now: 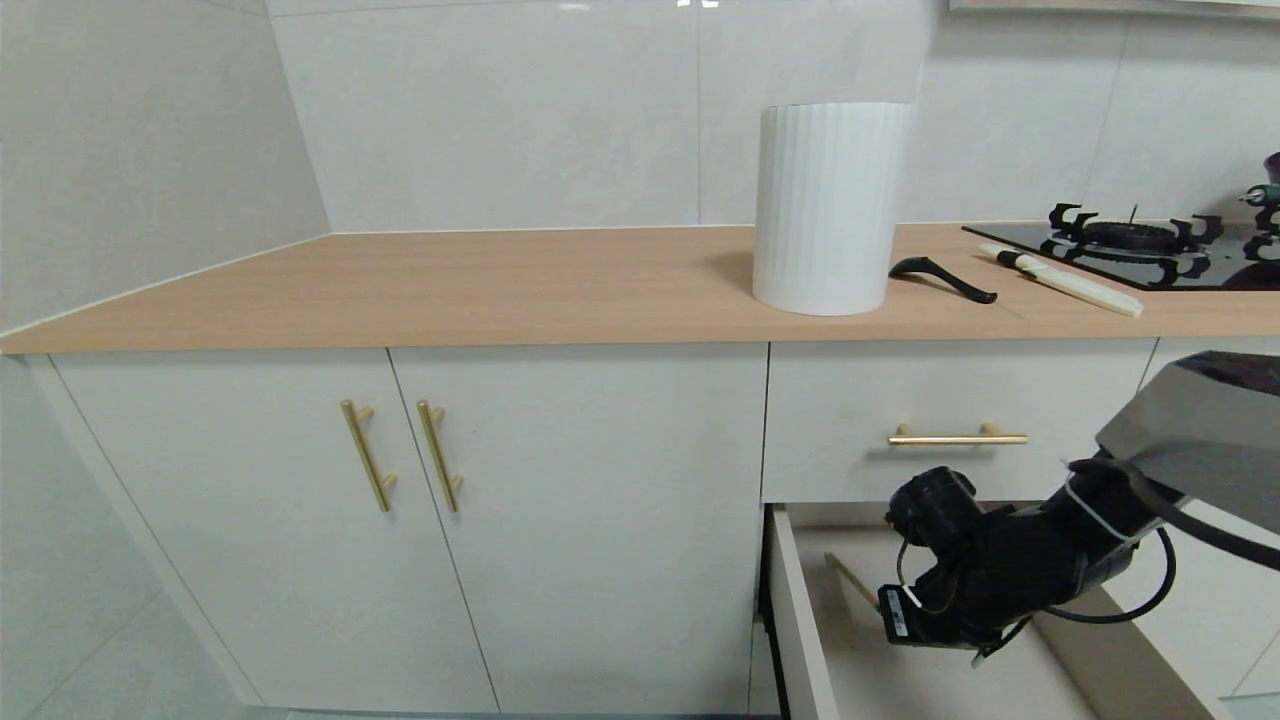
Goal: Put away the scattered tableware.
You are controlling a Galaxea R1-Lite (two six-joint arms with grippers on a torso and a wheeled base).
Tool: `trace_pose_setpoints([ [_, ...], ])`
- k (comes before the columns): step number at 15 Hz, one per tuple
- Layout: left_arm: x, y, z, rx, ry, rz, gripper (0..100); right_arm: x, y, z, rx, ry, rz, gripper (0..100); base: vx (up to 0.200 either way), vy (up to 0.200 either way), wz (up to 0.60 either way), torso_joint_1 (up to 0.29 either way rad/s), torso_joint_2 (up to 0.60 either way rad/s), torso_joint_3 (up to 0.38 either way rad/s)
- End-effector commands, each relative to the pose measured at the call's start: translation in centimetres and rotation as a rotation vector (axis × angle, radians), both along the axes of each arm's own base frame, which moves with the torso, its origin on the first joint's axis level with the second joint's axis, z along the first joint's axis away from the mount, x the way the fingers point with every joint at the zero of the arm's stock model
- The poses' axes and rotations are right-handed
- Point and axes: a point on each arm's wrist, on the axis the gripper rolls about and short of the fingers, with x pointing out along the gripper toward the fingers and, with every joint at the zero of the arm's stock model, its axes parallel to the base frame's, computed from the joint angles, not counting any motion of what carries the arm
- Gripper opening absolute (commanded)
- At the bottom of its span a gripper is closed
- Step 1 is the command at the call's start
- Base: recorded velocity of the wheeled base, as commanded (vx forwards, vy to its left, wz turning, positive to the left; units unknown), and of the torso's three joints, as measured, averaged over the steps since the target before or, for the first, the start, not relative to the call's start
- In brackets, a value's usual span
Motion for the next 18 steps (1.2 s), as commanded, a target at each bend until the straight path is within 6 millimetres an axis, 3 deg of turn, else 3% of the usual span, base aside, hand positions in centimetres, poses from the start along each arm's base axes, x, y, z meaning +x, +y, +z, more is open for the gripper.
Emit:
trace_pose_setpoints([
  [1, 0.0, 0.0, -0.01, 0.0, 0.001, 0.0, 100, -0.55, 0.83, -2.67, -0.052, 0.062, 0.014, 0, 0.0, 0.0, 0.0, 0.0, 0.0, 0.0],
  [3, 0.0, 0.0, -0.01, 0.0, 0.001, 0.0, 100, -0.76, 1.19, -3.26, -0.115, 0.053, 0.006, 0, 0.0, 0.0, 0.0, 0.0, 0.0, 0.0],
  [15, -0.01, 0.0, 0.03, 0.0, -0.001, 0.0, 100, -0.72, 1.17, -3.49, -0.121, 0.054, -0.017, 0, 0.0, 0.0, 0.0, 0.0, 0.0, 0.0],
  [16, -0.01, 0.0, 0.03, 0.0, -0.001, 0.0, 100, -0.69, 1.18, -3.51, -0.125, 0.052, -0.019, 100, 0.0, 0.0, 0.0, 0.0, 0.0, 0.0],
  [18, -0.01, 0.0, 0.03, 0.0, -0.001, 0.0, 100, -0.69, 1.18, -3.51, -0.125, 0.052, -0.019, 100, 0.0, 0.0, 0.0, 0.0, 0.0, 0.0],
])
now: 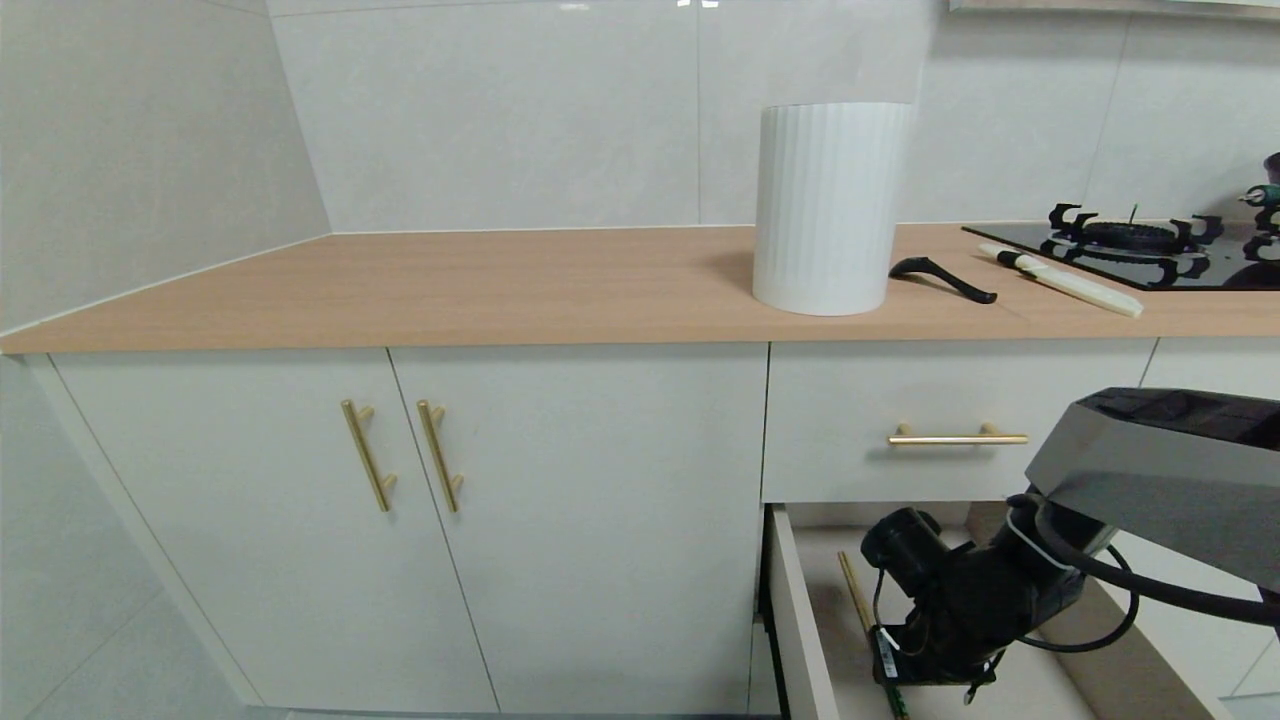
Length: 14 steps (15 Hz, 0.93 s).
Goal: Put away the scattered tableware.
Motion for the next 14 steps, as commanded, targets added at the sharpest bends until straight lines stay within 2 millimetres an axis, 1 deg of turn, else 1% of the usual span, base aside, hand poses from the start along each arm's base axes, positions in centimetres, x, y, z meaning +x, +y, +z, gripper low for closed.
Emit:
trace_pose_setpoints([
  [1, 0.0, 0.0, 0.0, 0.0, -0.001, 0.0, 100, 0.0, 0.0, 0.1, 0.001, -0.002, 0.0, 100, 0.0, 0.0, 0.0, 0.0, 0.0, 0.0],
  [5, 0.0, 0.0, 0.0, 0.0, -0.001, 0.0, 100, -0.1, 0.0, 0.2, 0.001, -0.002, 0.0, 100, 0.0, 0.0, 0.0, 0.0, 0.0, 0.0],
  [6, 0.0, 0.0, 0.0, 0.0, 0.0, 0.0, 100, -0.2, -0.1, 0.5, 0.002, -0.005, -0.003, 100, 0.0, 0.0, 0.0, 0.0, 0.0, 0.0],
  [7, 0.0, 0.0, 0.0, 0.0, 0.0, 0.0, 100, -0.7, -0.4, 2.0, 0.018, -0.035, -0.015, 100, 0.0, 0.0, 0.0, 0.0, 0.0, 0.0],
  [10, 0.0, 0.0, 0.0, 0.0, -0.001, 0.0, 100, -2.3, -1.4, 10.3, 0.127, -0.238, -0.014, 100, 0.0, 0.0, 0.0, 0.0, 0.0, 0.0],
  [11, 0.0, 0.0, 0.0, 0.0, -0.001, 0.0, 100, -2.8, -1.6, 12.1, 0.15, -0.29, -0.012, 100, 0.0, 0.0, 0.0, 0.0, 0.0, 0.0],
  [12, 0.0, 0.0, 0.0, 0.0, -0.001, 0.0, 100, -4.1, -2.3, 15.6, 0.173, -0.363, -0.019, 100, 0.0, 0.0, 0.0, 0.0, 0.0, 0.0],
  [14, 0.0, 0.0, 0.0, 0.0, -0.001, 0.0, 100, -5.9, -4.3, 20.3, 0.197, -0.423, -0.048, 100, 0.0, 0.0, 0.0, 0.0, 0.0, 0.0],
])
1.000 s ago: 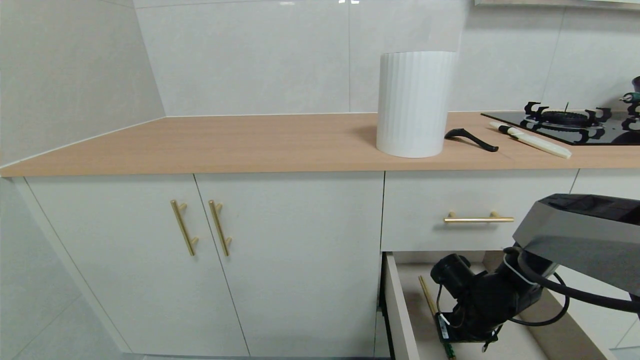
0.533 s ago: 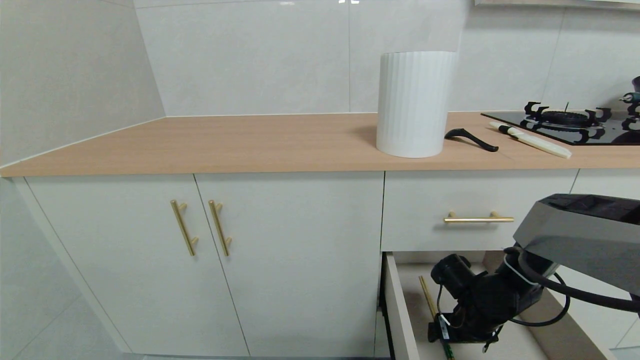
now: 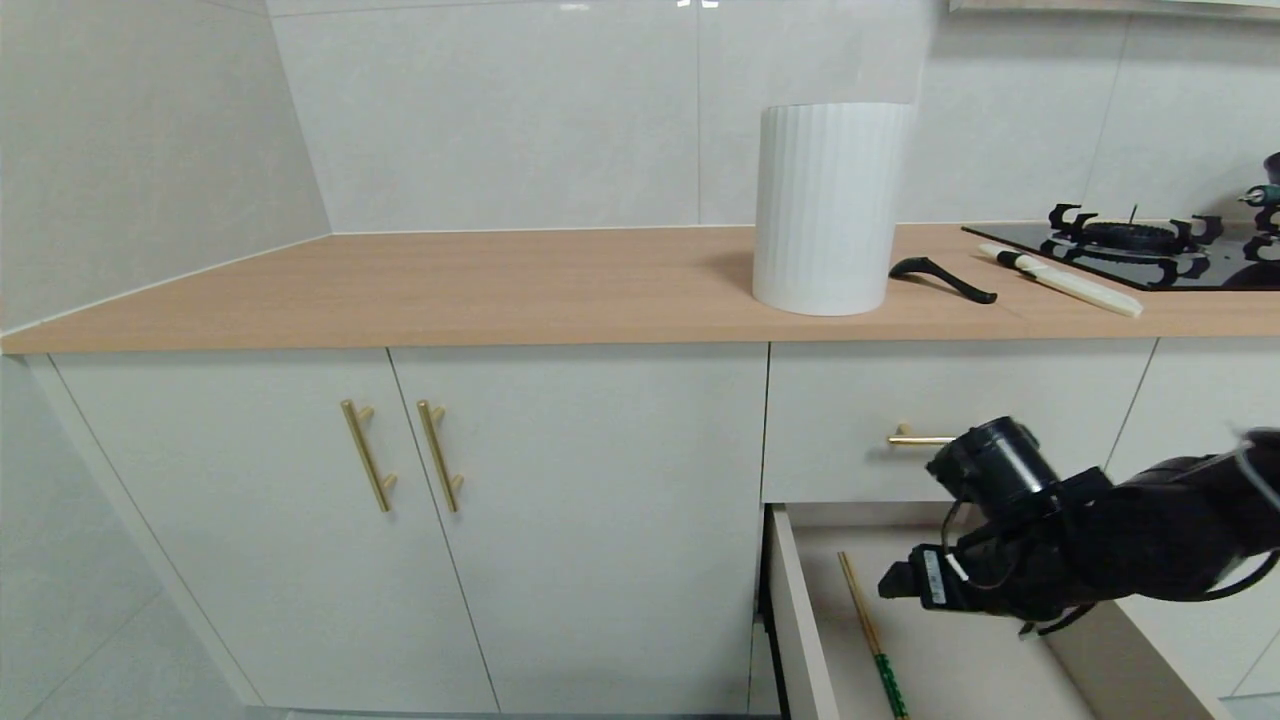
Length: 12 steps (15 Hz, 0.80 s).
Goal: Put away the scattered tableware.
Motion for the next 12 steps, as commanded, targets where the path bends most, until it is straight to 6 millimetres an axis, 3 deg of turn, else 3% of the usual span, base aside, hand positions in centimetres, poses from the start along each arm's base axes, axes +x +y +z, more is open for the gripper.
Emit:
trace_pose_setpoints([
  [1, 0.0, 0.0, 0.0, 0.0, -0.001, 0.0, 100, -3.9, -3.5, 9.8, 0.106, -0.19, -0.036, 100, 0.0, 0.0, 0.0, 0.0, 0.0, 0.0],
  [3, 0.0, 0.0, 0.0, 0.0, -0.001, 0.0, 100, -6.6, -5.7, 12.8, 0.172, -0.202, 0.058, 100, 0.0, 0.0, 0.0, 0.0, 0.0, 0.0],
  [5, 0.0, 0.0, 0.0, 0.0, -0.001, 0.0, 100, -7.6, -6.6, 14.0, 0.164, -0.254, 0.071, 100, 0.0, 0.0, 0.0, 0.0, 0.0, 0.0],
  [12, 0.0, 0.0, 0.0, 0.0, 0.001, 0.0, 100, -8.1, -7.2, 14.7, 0.146, -0.296, 0.075, 100, 0.0, 0.0, 0.0, 0.016, -0.06, -0.049],
])
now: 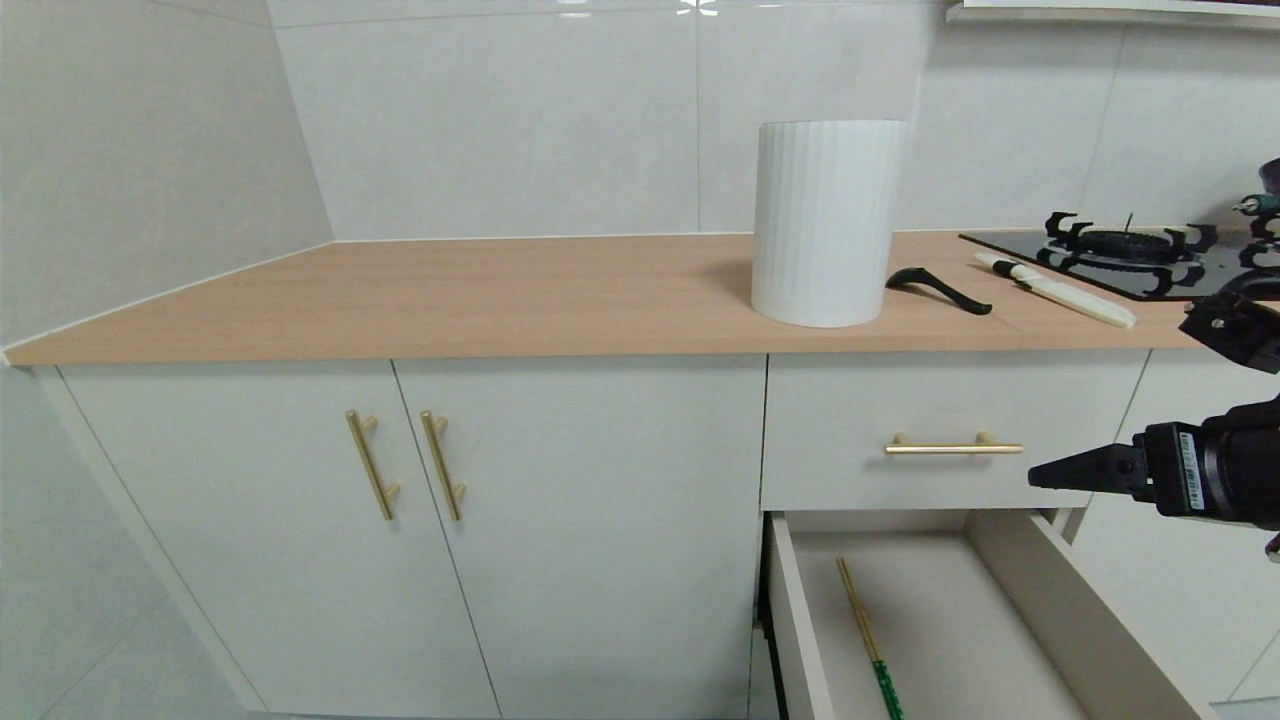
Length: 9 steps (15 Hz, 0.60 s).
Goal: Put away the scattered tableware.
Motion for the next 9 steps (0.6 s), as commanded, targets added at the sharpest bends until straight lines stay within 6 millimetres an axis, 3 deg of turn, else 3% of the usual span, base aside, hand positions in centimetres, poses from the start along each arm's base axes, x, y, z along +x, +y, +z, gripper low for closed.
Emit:
trace_pose_setpoints([
  [1, -0.01, 0.0, 0.02, 0.0, 0.0, 0.0, 100, -0.14, -0.03, 0.11, 0.002, -0.007, 0.0, 100, 0.0, 0.0, 0.0, 0.041, -0.26, -0.251],
  [3, -0.01, 0.0, 0.02, 0.0, 0.0, 0.0, 100, -0.09, -0.02, -0.03, 0.001, -0.001, 0.0, 100, 0.0, 0.0, 0.0, 0.107, -0.27, -0.293],
  [9, -0.01, 0.0, 0.02, 0.0, 0.0, 0.0, 100, 0.0, 0.0, -0.36, -0.016, 0.008, 0.016, 100, 0.0, 0.0, 0.0, 0.176, -0.51, -0.289],
])
